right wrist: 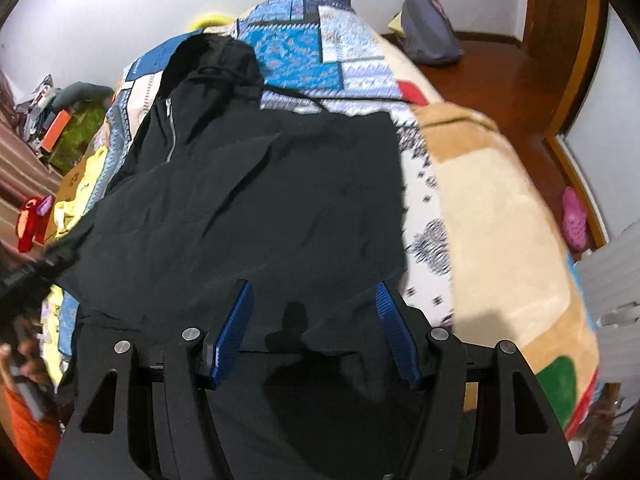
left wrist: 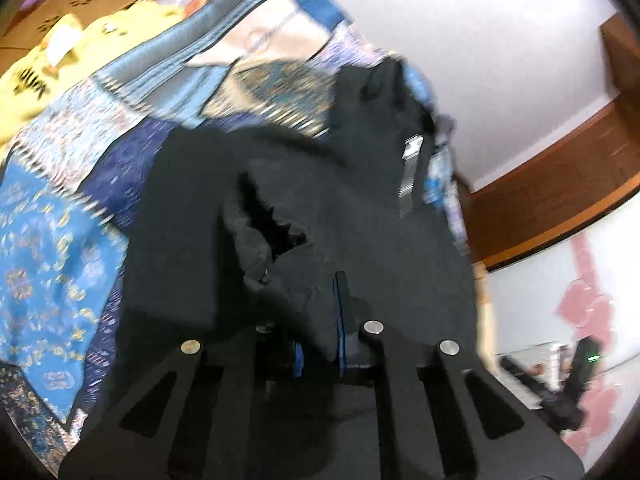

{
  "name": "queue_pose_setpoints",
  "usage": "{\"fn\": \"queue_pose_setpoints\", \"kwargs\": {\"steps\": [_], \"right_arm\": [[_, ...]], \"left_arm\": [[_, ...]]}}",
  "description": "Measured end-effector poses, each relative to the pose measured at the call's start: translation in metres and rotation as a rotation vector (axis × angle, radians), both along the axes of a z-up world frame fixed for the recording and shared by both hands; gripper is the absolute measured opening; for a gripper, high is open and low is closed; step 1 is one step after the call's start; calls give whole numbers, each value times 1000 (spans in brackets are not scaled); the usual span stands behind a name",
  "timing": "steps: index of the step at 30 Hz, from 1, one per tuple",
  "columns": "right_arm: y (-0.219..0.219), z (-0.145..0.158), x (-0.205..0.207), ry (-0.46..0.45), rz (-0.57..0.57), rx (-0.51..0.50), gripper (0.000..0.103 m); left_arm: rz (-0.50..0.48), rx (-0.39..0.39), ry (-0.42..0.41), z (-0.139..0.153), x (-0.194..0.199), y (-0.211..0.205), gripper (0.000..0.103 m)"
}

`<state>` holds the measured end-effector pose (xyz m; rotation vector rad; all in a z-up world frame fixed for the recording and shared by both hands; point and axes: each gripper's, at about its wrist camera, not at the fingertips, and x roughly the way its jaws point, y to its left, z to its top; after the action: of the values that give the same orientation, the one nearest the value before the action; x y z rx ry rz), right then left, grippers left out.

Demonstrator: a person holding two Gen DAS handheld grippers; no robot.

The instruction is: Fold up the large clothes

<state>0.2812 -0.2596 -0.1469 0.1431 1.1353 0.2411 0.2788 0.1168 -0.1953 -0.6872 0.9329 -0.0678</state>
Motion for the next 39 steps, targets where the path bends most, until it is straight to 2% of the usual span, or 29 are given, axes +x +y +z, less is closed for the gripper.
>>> {"fn": "queue_pose_setpoints", "kwargs": {"steps": [2,4,9,12,15,19,21,23,26,29,31,34,39], "right_arm": [[-1,1,0,-11,-2,-28,60],[1,-5,2,-8,-2,-56,60],[12,-25,1,41,58,-88,60],[21,-33,2,44,72,-131,60],[24,-35,2,39,74,-148,60],[21,-35,1,35,76,-139,60],[19,-34,-1,35,73,-133,60],[20,-33,-1,40,68,-137,60],[26,-31,1,46,69,-153,60],[30,-25,1,32,86,-156,60],[32,-17,1,11,96,-164,60],[36,-6,3,-25,107,-166,60],[42,27,11,-133,107,-155,60]], "left_arm": [[1,-24,-69,23,0,0,11],[-9,9,-121,40,-2,-2,11],[-32,213,-206,65,-21,-8,11],[-66,329,-166,54,-26,-14,11],[-81,427,-74,25,-26,-12,16],[-112,413,48,-16,-27,-2,21],[-120,430,69,-25,-28,-3,30],[-113,493,87,-30,-32,-4,51],[-121,554,110,-36,-37,-2,62],[-139,552,110,-34,-42,0,64],[-146,588,109,-28,-46,0,64],[-154,642,79,-11,-47,-2,64],[-171,663,-17,32,-42,-5,65]]}}
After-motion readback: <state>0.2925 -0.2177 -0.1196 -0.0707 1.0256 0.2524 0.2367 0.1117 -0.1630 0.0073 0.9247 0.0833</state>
